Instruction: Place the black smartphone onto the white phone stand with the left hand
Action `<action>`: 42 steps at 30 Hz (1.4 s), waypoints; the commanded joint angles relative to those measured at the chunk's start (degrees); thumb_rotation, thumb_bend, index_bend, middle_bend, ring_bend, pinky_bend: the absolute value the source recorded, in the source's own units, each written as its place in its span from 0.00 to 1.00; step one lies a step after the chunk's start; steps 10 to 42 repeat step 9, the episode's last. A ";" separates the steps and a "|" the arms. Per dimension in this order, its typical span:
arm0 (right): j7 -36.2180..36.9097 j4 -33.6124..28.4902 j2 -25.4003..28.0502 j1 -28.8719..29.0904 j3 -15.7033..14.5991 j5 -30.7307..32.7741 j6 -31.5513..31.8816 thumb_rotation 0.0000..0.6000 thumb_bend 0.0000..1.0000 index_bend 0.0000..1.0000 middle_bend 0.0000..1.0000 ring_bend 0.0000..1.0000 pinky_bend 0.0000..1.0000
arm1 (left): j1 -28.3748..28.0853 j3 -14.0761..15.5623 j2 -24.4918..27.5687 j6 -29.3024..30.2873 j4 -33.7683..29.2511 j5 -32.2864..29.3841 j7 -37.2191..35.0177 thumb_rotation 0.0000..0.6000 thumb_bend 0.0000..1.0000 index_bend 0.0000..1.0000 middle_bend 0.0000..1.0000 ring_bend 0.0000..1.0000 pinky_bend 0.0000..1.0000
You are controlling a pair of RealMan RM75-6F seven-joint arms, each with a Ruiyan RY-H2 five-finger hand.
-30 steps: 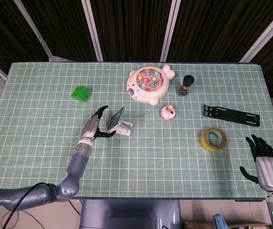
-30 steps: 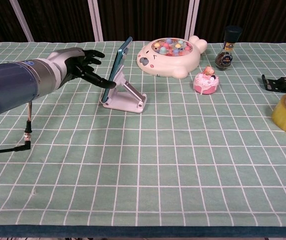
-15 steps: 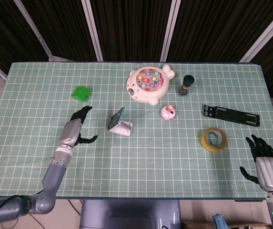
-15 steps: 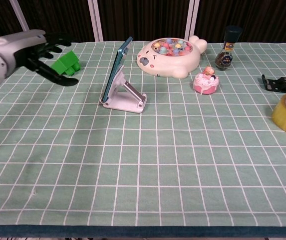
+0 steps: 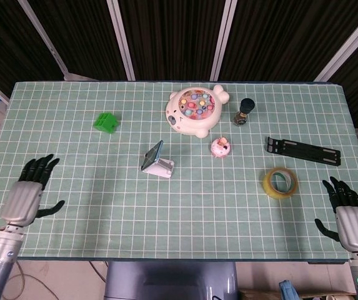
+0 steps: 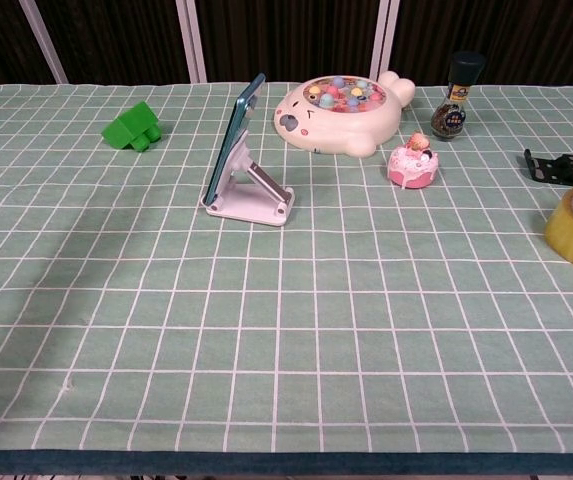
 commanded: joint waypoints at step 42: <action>0.67 0.40 -0.09 -0.02 -0.07 -0.31 0.04 1.00 0.35 0.07 0.00 0.00 0.15 | 10.02 3.39 -2.03 9.90 15.26 6.85 -4.62 1.00 0.13 0.00 0.00 0.00 0.00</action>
